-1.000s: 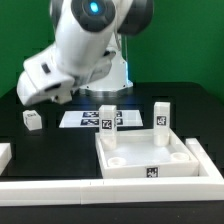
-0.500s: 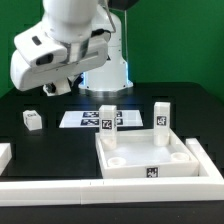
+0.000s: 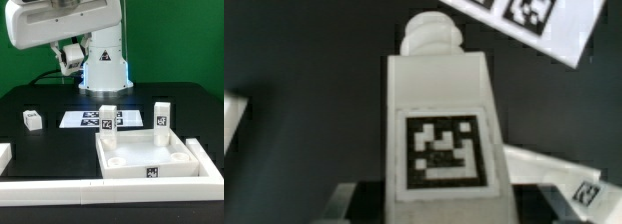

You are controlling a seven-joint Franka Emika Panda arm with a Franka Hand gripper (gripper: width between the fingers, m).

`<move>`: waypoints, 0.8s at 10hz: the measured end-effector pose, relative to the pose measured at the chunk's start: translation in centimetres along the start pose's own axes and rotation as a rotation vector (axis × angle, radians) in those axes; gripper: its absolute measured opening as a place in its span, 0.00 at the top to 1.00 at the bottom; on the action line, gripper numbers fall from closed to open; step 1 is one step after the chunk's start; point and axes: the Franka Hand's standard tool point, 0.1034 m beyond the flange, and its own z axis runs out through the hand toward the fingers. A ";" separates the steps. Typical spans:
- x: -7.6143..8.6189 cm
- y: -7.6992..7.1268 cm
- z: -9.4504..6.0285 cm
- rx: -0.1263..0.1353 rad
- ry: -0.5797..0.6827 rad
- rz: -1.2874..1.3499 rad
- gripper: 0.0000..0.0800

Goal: Assemble square table

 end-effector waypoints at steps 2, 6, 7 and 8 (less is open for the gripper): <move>-0.2 0.2 0.1 -0.010 0.088 0.005 0.64; 7.9 -3.1 0.4 -0.090 0.459 0.223 0.64; 10.3 -4.1 0.1 -0.090 0.503 0.256 0.64; 11.5 -3.9 -0.5 -0.099 0.528 0.255 0.64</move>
Offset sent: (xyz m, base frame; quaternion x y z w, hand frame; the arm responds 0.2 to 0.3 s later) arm 0.0079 0.0410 -0.0437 -0.0311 0.2485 0.0475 0.9670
